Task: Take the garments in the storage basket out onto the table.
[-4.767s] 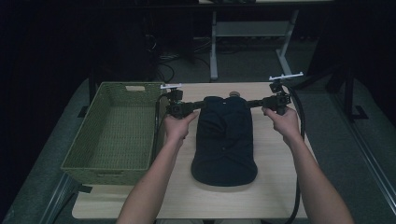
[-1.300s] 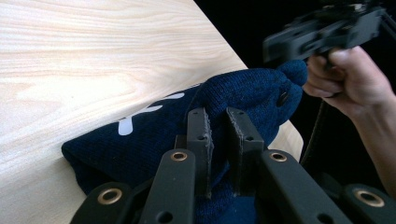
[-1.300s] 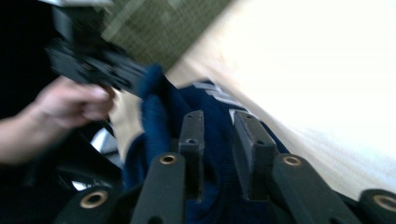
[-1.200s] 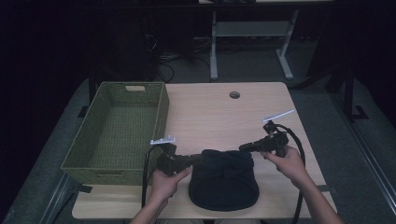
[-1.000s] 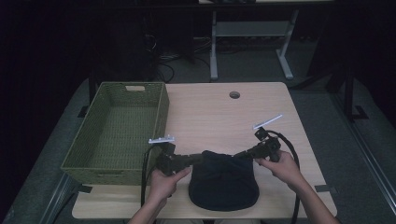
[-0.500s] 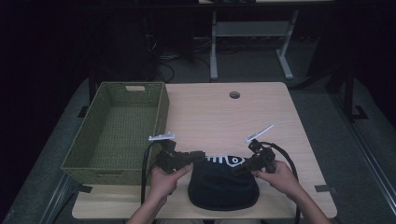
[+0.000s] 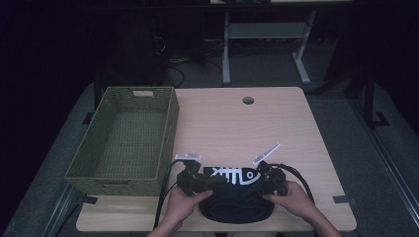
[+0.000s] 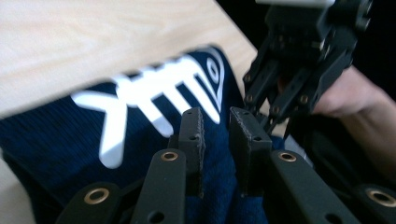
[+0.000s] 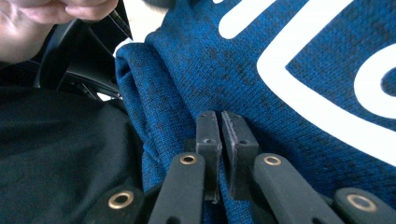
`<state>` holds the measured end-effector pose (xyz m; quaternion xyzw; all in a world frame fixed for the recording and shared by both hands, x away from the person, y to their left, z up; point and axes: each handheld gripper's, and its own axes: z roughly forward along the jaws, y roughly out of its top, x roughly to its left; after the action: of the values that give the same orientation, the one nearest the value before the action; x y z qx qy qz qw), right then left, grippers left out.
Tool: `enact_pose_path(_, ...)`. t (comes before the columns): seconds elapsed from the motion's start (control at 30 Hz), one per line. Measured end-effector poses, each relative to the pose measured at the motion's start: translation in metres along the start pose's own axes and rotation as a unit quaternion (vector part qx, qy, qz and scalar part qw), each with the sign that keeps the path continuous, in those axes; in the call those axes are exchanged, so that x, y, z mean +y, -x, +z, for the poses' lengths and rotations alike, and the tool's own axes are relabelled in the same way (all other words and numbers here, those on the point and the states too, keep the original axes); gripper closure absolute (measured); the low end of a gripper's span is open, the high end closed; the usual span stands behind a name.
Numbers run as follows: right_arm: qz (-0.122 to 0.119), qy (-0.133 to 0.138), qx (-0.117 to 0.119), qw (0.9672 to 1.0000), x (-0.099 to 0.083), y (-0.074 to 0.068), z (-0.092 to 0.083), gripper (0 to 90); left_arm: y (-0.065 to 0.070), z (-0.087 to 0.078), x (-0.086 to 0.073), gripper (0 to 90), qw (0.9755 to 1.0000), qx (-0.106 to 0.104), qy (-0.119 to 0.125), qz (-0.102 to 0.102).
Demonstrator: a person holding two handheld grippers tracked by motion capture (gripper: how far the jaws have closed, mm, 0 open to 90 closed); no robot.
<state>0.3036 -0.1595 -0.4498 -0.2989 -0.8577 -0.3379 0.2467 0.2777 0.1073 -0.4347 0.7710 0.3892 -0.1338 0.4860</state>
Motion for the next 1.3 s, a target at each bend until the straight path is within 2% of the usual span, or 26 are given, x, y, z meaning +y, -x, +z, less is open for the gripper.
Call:
enact_pose_path(0.07, 0.002, -0.001, 0.002, 1.0000, -0.002, 0.001, 0.002, 85.9, 0.001, 0.005, -0.006, 75.1, 0.9999, -0.002, -0.012, -0.001)
enact_pose_path(0.17, -0.002, 0.002, -0.001, 1.0000, -0.005, 0.001, 0.005, 86.3, 0.001, 0.011, -0.013, 75.0, 0.9995, 0.011, -0.029, 0.006)
enact_pose_path(0.27, -0.006, -0.005, -0.013, 0.9999, -0.006, -0.001, 0.007, 86.8, 0.001, 0.014, -0.019, 75.0, 0.9986, 0.024, -0.043, 0.017)
enact_pose_path(0.37, -0.009, -0.013, -0.013, 0.9998, -0.004, -0.002, 0.008, 86.0, 0.002, 0.018, -0.023, 75.0, 0.9974, 0.038, -0.055, 0.027)
enact_pose_path(0.53, -0.024, 0.019, -0.024, 0.9993, 0.004, -0.010, 0.000, 84.4, 0.004, 0.021, -0.024, 75.1, 0.9955, 0.051, -0.065, 0.046)
enact_pose_path(0.67, -0.027, 0.048, -0.043, 0.9975, 0.016, -0.012, -0.005, 83.9, 0.005, 0.022, -0.024, 75.5, 0.9950, 0.056, -0.066, 0.049)
enact_pose_path(0.77, -0.022, 0.071, -0.047, 0.9961, 0.024, -0.010, -0.008, 83.7, 0.004, 0.023, -0.025, 75.5, 0.9950, 0.057, -0.065, 0.049)
enact_pose_path(0.87, -0.008, 0.079, -0.055, 0.9953, 0.029, -0.002, -0.008, 83.9, 0.004, 0.023, -0.024, 75.6, 0.9947, 0.059, -0.068, 0.050)
enact_pose_path(1.0, 0.010, 0.061, -0.070, 0.9957, 0.030, 0.008, 0.000, 84.5, 0.003, 0.024, -0.025, 75.6, 0.9950, 0.058, -0.067, 0.047)
enact_pose_path(1.13, 0.026, 0.061, -0.065, 0.9957, 0.028, 0.016, 0.003, 89.4, 0.003, 0.024, -0.025, 75.8, 0.9950, 0.057, -0.067, 0.046)
enact_pose_path(1.3, 0.032, 0.061, -0.063, 0.9956, 0.027, 0.020, 0.005, 89.6, 0.003, 0.024, -0.025, 75.9, 0.9948, 0.058, -0.068, 0.049)
